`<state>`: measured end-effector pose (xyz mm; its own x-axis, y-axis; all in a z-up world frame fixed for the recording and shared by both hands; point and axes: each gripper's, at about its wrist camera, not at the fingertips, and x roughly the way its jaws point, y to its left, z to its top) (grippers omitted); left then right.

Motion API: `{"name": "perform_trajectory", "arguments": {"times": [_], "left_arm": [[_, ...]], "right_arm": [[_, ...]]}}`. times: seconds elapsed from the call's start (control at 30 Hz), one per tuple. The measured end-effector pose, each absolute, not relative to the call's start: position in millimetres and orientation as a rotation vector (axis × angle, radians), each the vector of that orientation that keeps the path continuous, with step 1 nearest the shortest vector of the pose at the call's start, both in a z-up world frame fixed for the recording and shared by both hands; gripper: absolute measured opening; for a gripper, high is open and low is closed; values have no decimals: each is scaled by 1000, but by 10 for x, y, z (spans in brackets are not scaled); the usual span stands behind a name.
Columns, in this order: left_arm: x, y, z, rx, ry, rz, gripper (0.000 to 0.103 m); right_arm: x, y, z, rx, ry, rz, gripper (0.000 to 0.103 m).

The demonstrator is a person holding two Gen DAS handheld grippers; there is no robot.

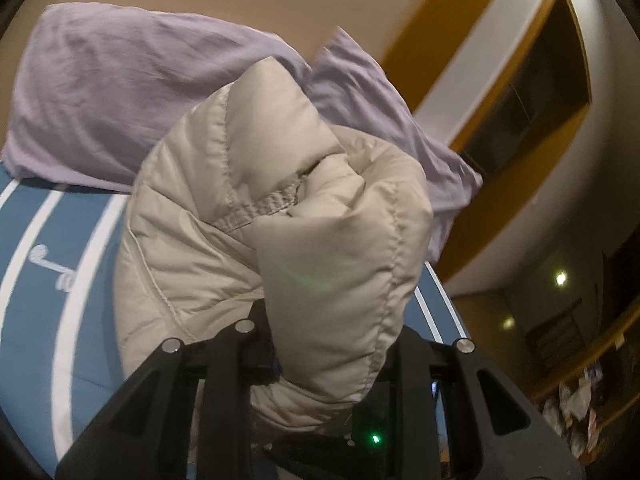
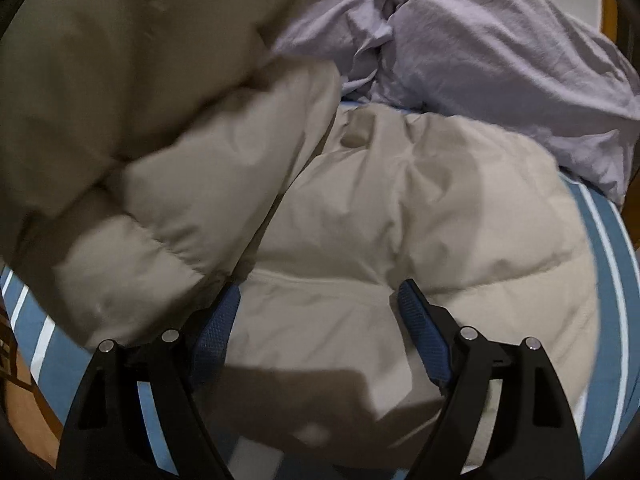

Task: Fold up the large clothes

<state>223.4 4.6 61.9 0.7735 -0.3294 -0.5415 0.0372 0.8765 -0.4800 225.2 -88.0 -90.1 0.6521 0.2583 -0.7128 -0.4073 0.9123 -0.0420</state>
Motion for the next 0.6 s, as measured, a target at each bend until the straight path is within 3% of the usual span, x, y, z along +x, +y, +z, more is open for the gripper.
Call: {"name": "perform_trajectory", "arguments": {"times": [0.2, 0.6], "left_arm": [[2407, -379, 529, -395, 728, -274, 26], [2627, -1273, 188, -194, 867, -342, 28]], "right_arm": [[2105, -1353, -763, -196, 700, 242, 83], [1928, -2486, -806, 29, 744, -53, 83]]}}
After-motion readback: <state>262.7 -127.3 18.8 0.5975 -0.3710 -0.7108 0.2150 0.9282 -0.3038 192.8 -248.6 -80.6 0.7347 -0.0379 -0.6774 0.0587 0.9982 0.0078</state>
